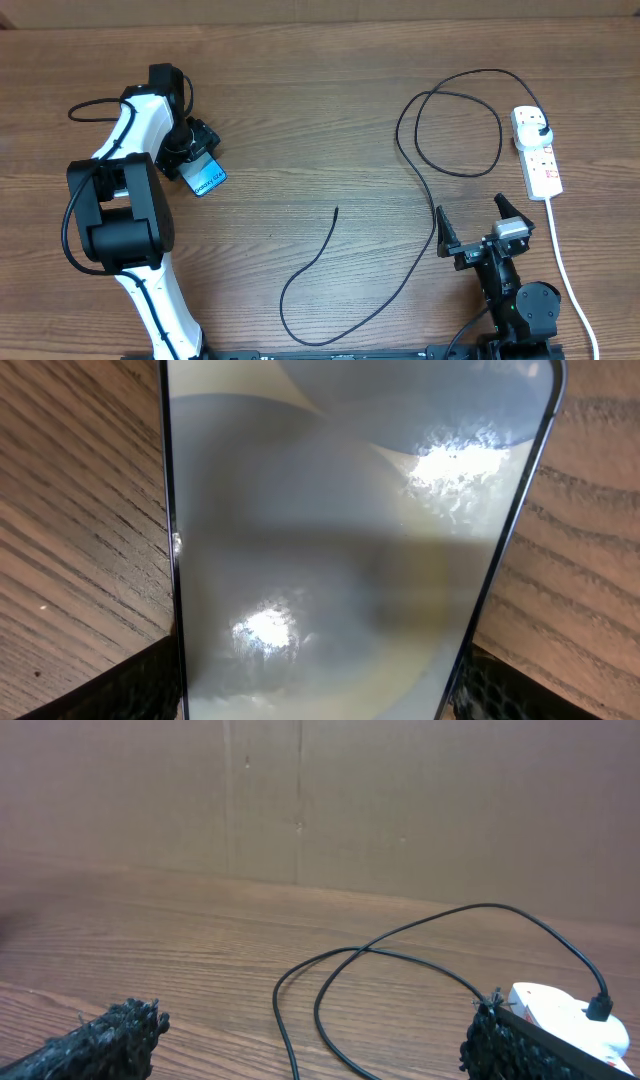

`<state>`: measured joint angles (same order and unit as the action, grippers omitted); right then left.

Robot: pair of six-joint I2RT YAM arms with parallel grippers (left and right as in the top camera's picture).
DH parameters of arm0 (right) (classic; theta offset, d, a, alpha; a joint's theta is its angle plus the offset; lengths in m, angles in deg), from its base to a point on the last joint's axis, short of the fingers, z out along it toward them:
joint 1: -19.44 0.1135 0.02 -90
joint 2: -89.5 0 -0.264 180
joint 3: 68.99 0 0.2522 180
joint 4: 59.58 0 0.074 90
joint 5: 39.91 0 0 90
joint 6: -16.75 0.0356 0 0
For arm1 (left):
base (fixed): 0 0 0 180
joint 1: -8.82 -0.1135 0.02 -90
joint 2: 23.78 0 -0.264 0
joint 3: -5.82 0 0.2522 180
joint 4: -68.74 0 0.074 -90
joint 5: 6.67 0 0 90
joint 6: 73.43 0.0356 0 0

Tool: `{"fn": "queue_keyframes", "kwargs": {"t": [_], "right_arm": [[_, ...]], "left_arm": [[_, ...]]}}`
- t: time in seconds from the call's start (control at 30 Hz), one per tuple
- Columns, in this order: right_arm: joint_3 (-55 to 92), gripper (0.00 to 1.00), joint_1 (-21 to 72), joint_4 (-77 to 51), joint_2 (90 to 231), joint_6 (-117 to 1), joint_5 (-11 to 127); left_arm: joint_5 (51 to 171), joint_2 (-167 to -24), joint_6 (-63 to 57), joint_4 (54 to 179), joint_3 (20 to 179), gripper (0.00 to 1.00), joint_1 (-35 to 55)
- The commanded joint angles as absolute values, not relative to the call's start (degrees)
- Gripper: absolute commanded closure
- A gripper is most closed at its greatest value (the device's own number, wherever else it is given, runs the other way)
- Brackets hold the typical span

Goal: Plug charger to phone and switch on socket

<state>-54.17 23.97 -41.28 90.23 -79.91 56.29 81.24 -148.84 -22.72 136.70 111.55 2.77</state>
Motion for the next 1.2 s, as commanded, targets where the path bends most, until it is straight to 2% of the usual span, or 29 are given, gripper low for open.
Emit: {"fn": "queue_keyframes", "kwargs": {"t": [0.0,0.23,1.17], "right_arm": [[-54.8,0.00,24.3,-41.5,89.6,-80.2,56.6],[-54.8,0.00,24.3,-41.5,89.6,-80.2,56.6],[-54.8,0.00,24.3,-41.5,89.6,-80.2,56.6]], "left_arm": [[80.4,-150.1,-23.7,137.4,110.5,0.17,2.3],[80.4,-150.1,-23.7,137.4,110.5,0.17,2.3],[80.4,-150.1,-23.7,137.5,110.5,0.35,2.3]]}}
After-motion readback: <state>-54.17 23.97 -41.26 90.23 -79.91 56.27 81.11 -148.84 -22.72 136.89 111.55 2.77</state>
